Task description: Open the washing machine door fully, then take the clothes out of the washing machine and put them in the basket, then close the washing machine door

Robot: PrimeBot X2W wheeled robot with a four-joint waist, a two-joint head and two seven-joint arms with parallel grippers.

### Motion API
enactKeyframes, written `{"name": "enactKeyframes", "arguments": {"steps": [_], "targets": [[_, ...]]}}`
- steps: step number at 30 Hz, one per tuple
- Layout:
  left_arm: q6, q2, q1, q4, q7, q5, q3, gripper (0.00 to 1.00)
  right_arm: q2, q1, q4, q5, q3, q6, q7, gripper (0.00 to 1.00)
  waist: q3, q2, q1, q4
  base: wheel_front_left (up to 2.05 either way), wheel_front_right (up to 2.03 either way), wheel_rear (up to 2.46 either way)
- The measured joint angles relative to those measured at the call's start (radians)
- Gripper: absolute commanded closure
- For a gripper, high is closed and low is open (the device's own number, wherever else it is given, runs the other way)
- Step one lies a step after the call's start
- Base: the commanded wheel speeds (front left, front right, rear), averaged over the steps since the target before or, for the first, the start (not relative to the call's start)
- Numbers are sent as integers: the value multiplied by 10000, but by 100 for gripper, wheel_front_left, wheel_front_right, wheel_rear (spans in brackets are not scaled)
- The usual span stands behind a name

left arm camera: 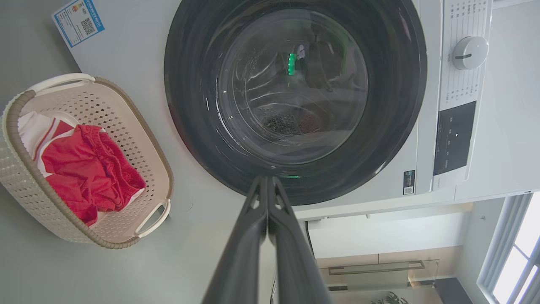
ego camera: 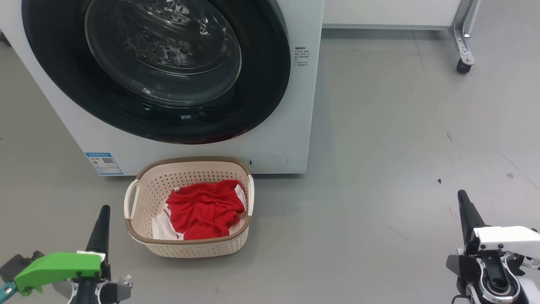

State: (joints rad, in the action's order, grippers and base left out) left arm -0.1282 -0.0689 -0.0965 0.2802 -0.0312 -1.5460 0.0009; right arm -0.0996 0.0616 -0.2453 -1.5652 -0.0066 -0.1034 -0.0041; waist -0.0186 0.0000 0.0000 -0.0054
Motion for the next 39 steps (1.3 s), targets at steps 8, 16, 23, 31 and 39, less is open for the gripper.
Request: {"name": "enactKeyframes", "arguments": {"steps": [8, 16, 23, 31, 39], "targets": [[0, -8, 9, -25, -245, -926, 107, 100, -59, 0, -69, -1133, -138, -90, 224, 100, 143, 0, 0, 51, 0, 0, 0], [0, -13, 35, -27, -291, -1085, 140, 100, -73, 1, -125, -1241, -167, -94, 253, 100, 155, 0, 0, 57, 0, 0, 0], [0, -13, 48, -25, -291, -1085, 148, 100, -73, 3, -165, -1241, -176, -96, 253, 100, 156, 0, 0, 56, 0, 0, 0], [0, -13, 49, -21, -291, -1085, 155, 100, -73, 6, -199, -1241, -184, -98, 253, 100, 157, 0, 0, 56, 0, 0, 0], [0, -13, 50, -19, -291, -1085, 161, 100, -73, 8, -217, -1241, -194, -100, 255, 100, 158, 0, 0, 55, 0, 0, 0]]}}
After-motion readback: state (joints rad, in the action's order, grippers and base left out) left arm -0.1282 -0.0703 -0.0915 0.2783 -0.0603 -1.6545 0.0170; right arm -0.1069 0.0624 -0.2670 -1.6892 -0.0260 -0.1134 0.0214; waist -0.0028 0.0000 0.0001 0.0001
